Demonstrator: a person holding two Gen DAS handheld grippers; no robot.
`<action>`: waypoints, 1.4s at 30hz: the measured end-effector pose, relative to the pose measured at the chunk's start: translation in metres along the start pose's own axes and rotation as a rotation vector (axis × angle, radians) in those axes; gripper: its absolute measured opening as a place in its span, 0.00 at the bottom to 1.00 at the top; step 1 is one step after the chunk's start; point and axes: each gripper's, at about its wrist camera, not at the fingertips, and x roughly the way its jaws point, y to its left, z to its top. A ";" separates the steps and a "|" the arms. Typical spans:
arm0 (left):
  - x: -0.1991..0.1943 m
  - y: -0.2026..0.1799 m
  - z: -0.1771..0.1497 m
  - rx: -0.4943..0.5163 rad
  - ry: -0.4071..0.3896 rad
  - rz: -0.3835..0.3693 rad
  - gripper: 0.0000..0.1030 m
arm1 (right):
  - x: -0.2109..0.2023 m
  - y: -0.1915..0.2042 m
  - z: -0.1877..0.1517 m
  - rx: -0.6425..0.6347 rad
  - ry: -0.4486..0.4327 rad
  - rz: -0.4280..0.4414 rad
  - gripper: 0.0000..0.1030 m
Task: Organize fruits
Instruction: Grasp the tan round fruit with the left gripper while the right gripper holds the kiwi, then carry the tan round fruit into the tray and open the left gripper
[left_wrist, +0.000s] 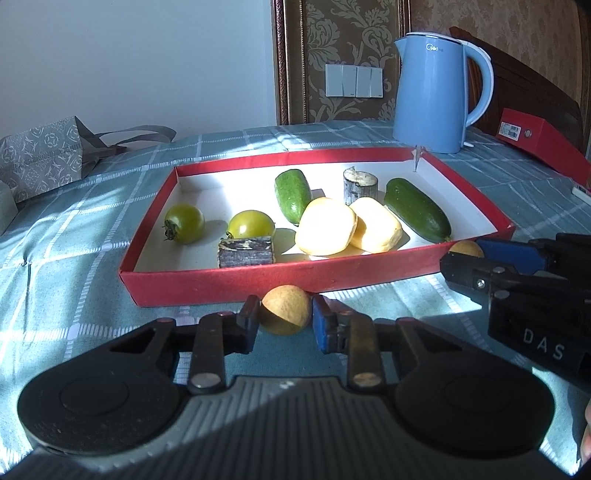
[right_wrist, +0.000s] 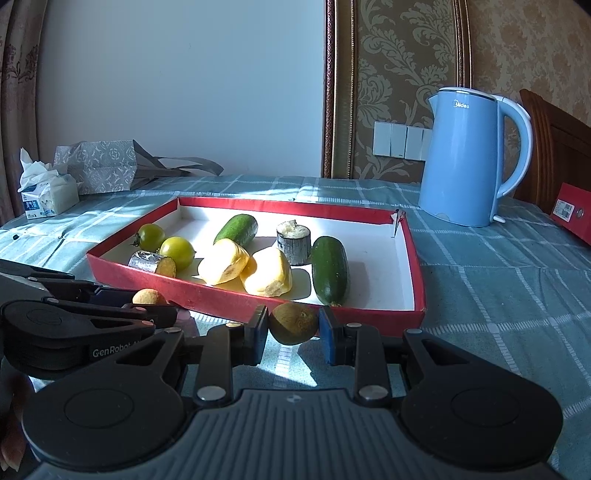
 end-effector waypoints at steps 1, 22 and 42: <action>0.000 0.000 0.000 -0.001 -0.001 0.003 0.26 | 0.000 0.000 0.000 0.000 0.001 -0.001 0.28; -0.019 0.035 0.003 -0.144 -0.062 0.041 0.26 | -0.002 -0.001 0.000 0.011 -0.019 -0.012 0.28; -0.018 0.039 0.004 -0.158 -0.059 0.053 0.26 | -0.001 -0.001 0.000 0.014 -0.021 -0.011 0.28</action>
